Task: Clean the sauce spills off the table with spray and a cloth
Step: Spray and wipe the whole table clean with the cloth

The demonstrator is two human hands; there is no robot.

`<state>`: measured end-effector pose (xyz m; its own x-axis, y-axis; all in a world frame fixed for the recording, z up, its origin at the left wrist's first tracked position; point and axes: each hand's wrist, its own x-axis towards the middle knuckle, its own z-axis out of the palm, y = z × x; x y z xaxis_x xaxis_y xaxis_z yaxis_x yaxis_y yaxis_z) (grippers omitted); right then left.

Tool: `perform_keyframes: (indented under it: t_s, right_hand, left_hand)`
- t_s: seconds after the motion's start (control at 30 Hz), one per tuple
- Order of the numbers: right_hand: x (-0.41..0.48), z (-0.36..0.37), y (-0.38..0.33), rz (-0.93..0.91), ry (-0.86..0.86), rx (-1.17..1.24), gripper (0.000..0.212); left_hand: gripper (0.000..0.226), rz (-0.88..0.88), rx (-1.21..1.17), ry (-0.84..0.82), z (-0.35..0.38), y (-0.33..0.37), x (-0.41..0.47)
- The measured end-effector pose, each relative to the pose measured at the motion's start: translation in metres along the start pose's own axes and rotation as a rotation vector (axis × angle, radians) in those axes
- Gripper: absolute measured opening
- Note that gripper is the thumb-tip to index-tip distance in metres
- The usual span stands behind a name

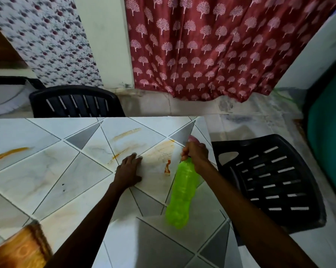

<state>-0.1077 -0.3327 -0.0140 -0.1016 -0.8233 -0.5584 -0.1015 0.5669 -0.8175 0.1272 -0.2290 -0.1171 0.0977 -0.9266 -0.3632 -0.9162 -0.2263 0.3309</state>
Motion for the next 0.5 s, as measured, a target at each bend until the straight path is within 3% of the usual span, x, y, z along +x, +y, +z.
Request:
perform_keyframes:
  t_s: [0.1, 0.23, 0.5]
  right_hand:
    - [-0.005, 0.028, -0.001, 0.024, -0.059, 0.052, 0.014]
    - [-0.015, 0.070, -0.002, 0.065, -0.151, 0.103, 0.010]
    - [-0.060, 0.147, -0.003, 0.018, -0.376, -0.134, 0.015]
  left_hand:
    - [0.099, -0.044, -0.093, 0.044, -0.002, -0.001, -0.005]
    - [0.097, -0.151, -0.100, 0.126, -0.007, -0.012, -0.014]
    - [0.100, -0.356, -0.188, 0.246, -0.006, -0.066, -0.058]
